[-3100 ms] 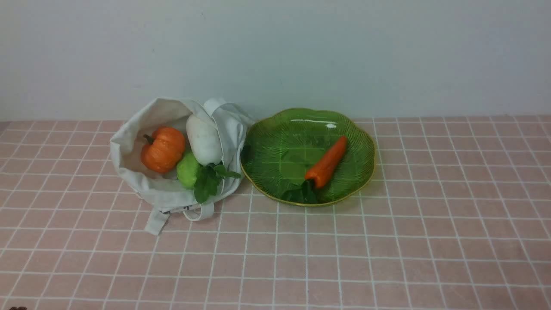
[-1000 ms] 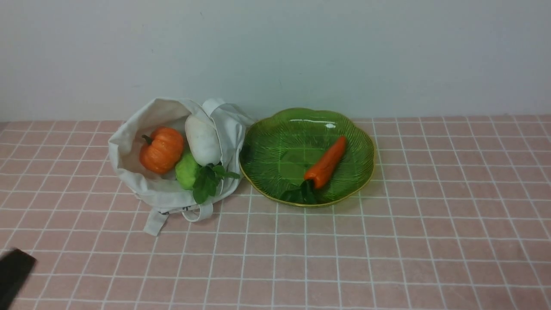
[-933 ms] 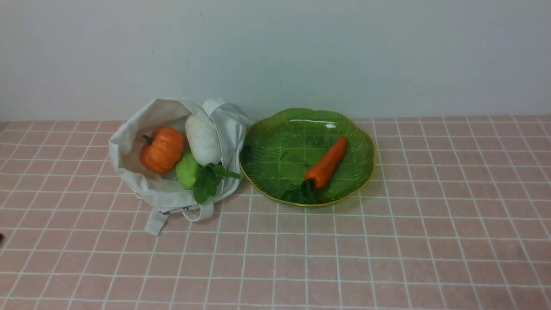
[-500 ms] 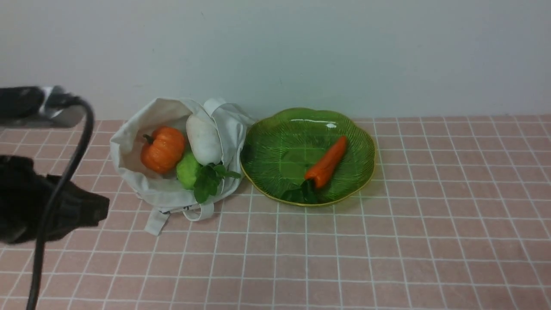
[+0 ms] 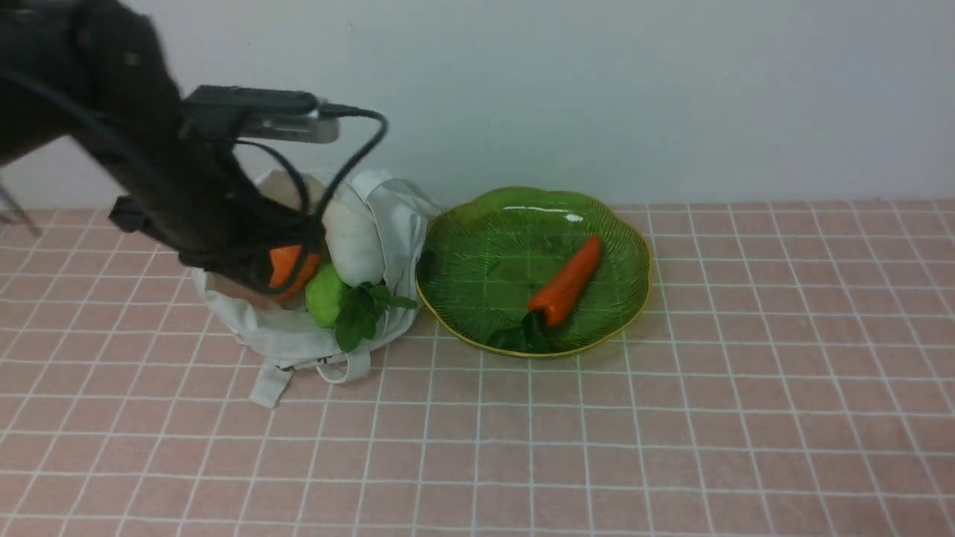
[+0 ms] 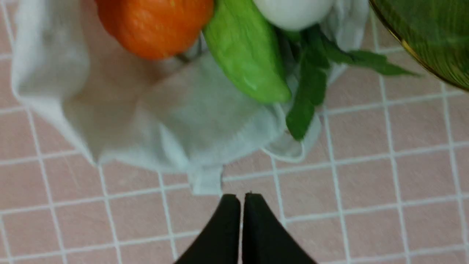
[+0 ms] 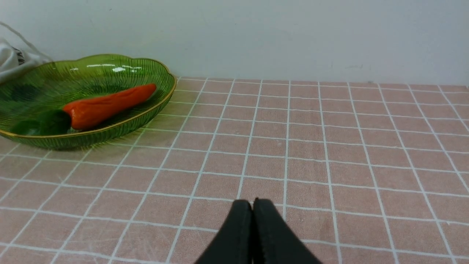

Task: Take vegetables from bag on pink coffee tablecloth place on plate.
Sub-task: 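Reach into the cloth bag and grasp the pumpkin with the left gripper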

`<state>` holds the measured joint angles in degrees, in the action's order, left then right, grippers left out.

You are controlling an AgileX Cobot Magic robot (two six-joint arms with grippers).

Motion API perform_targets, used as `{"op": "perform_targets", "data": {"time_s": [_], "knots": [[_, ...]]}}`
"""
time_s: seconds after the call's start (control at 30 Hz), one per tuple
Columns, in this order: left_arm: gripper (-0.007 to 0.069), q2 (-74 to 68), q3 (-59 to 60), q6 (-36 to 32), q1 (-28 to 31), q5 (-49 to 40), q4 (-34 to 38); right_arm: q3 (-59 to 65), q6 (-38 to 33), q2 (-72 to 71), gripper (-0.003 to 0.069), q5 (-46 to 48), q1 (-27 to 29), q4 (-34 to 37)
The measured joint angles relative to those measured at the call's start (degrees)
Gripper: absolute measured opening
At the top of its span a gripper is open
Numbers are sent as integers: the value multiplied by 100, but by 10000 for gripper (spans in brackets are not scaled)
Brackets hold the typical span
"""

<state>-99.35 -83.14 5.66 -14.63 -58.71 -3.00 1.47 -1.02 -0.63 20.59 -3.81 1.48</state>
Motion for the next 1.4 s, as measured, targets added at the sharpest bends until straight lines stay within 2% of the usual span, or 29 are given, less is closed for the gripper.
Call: {"op": "perform_targets", "data": {"time_s": [0.03,0.07,0.13,0.2,0.27,0.33,0.37,0.47,0.53,0.57,0.67,0.97,1.23,1.4], "knots": [[-4,-367,-415,473,-301,-124,-741,0,0,0,-16,0,0,0],[-4,-407,-452,515,-364,-167,-820,0,0,0,-16,0,0,0],[4,-794,-759,859,-598,-349,-1470,0,0,0,-16,0,0,0],[30,-1163,-1097,1195,-754,-532,-2105,0,0,0,-16,0,0,0],[63,-1433,-1294,1428,-811,-568,-2438,0,0,0,-16,0,0,0],[120,-1679,-1535,1694,-826,-568,-2662,0,0,0,-16,0,0,0],[184,-1845,-1672,1848,-826,-568,-2772,0,0,0,-16,0,0,0],[279,-1953,-1736,1954,-826,-561,-2805,0,0,0,-16,0,0,0],[379,-1974,-1750,2189,-826,-533,-2816,0,0,0,-16,0,0,0],[386,-1974,-1750,2212,-826,-533,-2827,0,0,0,-16,0,0,0],[473,-1974,-1750,2753,-827,-326,-3091,0,0,0,-16,0,0,0],[491,-2107,-1751,3427,-827,-247,-3384,0,0,0,-16,0,0,0],[491,-2534,-1751,3586,-827,-253,-3376,0,0,0,-16,0,0,0],[491,-2721,-1751,3893,-832,-253,-3754,0,0,0,-16,0,0,0]]}}
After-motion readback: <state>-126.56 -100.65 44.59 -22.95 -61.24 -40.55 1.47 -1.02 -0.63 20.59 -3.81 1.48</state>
